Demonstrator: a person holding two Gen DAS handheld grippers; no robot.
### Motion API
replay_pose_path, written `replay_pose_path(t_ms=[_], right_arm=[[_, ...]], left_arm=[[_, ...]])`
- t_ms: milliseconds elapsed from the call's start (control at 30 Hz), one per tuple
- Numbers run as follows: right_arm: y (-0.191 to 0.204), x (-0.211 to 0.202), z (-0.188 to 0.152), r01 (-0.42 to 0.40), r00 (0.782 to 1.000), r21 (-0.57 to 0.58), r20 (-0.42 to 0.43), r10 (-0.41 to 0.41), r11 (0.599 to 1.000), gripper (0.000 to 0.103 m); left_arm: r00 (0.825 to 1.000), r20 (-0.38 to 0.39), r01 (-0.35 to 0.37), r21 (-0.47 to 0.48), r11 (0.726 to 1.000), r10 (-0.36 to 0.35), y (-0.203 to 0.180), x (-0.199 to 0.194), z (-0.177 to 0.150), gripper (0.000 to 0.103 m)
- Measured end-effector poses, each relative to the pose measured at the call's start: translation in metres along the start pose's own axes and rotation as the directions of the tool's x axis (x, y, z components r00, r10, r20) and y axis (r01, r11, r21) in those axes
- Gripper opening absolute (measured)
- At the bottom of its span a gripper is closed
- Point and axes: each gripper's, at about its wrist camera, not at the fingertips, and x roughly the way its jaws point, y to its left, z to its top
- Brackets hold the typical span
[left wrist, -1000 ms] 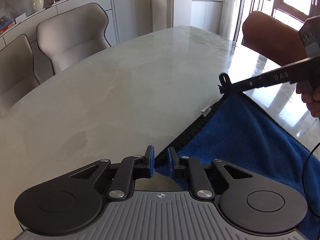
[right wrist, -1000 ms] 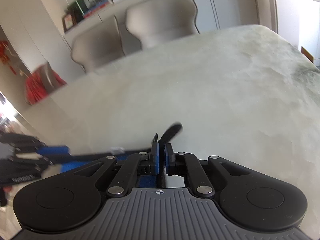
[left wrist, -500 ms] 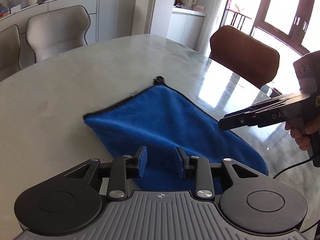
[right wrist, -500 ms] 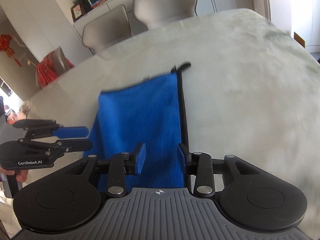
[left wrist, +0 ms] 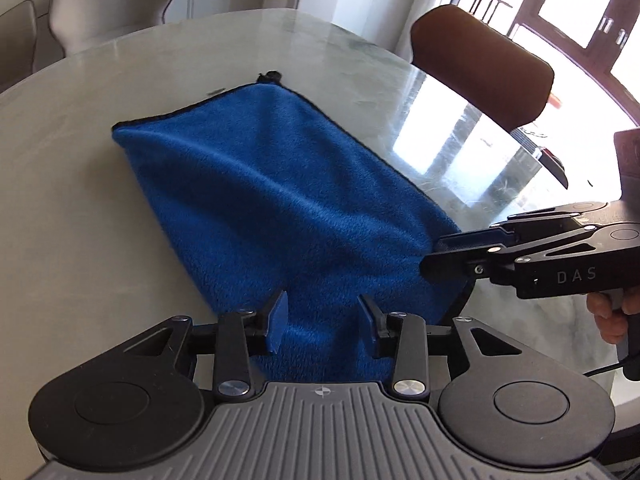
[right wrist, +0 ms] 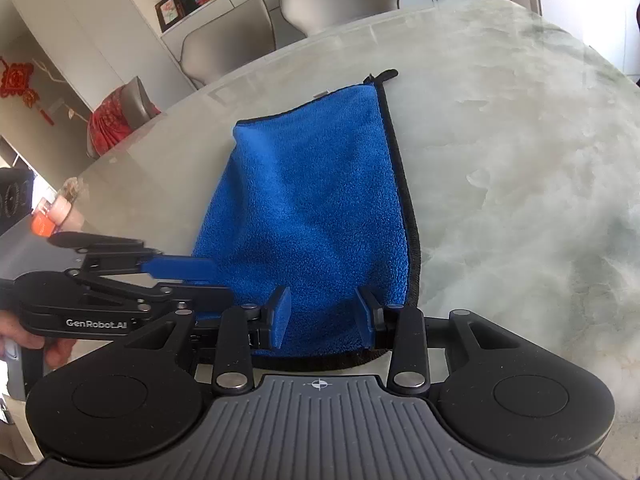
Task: Fold towel
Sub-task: 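Smooth the folded blue towel flat with both grippers open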
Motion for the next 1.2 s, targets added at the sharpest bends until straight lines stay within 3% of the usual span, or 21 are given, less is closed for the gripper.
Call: replay_pose_path(t_ms=[167,333,400,467,533,667,733,833,967,1100,1200], right_arm=[[0.002,0.002,-0.002,-0.007,1.0,-0.014,0.009,0.007,1.0,0.044],[0.01,0.003,-0.005,-0.003,1.0,-0.058,0.011,0.004,0.998,0.055],[0.012,0.004,-0.006,0.005,1.0,-0.066,0.013,-0.004,0.998,0.057],[0.014,0.004,-0.006,0.011,1.0,-0.065,0.015,-0.011,0.998,0.058],[0.015,0.003,-0.007,0.014,1.0,-0.066,0.015,-0.013,0.998,0.058],[0.015,0.004,-0.007,0.012,1.0,-0.06,0.016,-0.011,0.998,0.059],[0.013,0.003,-0.006,0.008,1.0,-0.057,0.015,-0.007,0.998,0.059],[0.012,0.004,-0.006,0.003,1.0,-0.053,0.016,-0.002,0.999,0.059],[0.011,0.004,-0.006,-0.004,1.0,-0.053,0.018,0.005,0.999,0.061],[0.012,0.004,-0.005,-0.006,1.0,-0.052,0.014,0.007,0.999,0.065],[0.019,0.003,-0.003,0.003,1.0,-0.08,0.028,-0.001,0.997,0.065]], left_arm=[[0.998,0.0,-0.069,-0.082,0.994,0.069,0.007,-0.017,-0.019,0.041],[0.992,0.118,-0.022,-0.104,0.994,0.035,0.015,-0.036,-0.004,0.042],[0.984,0.178,0.021,-0.068,0.997,-0.009,0.014,-0.038,0.016,0.052],[0.974,0.222,0.047,-0.013,0.999,-0.043,0.011,-0.032,0.036,0.053],[0.973,0.221,0.066,0.023,0.998,-0.07,0.009,-0.023,0.051,0.053],[0.985,0.126,0.114,0.043,0.993,-0.119,0.019,0.017,0.078,0.056],[0.992,0.087,0.084,0.034,0.996,-0.086,0.029,0.032,0.084,0.056],[0.997,0.074,-0.019,0.036,0.999,0.016,0.047,0.045,0.087,0.053],[0.988,0.086,-0.128,-0.018,0.992,0.13,0.087,0.045,0.101,0.048],[0.975,0.071,-0.206,-0.042,0.978,0.209,0.113,0.04,0.109,0.052],[0.981,0.139,-0.126,-0.081,0.989,0.137,0.118,0.023,0.108,0.053]])
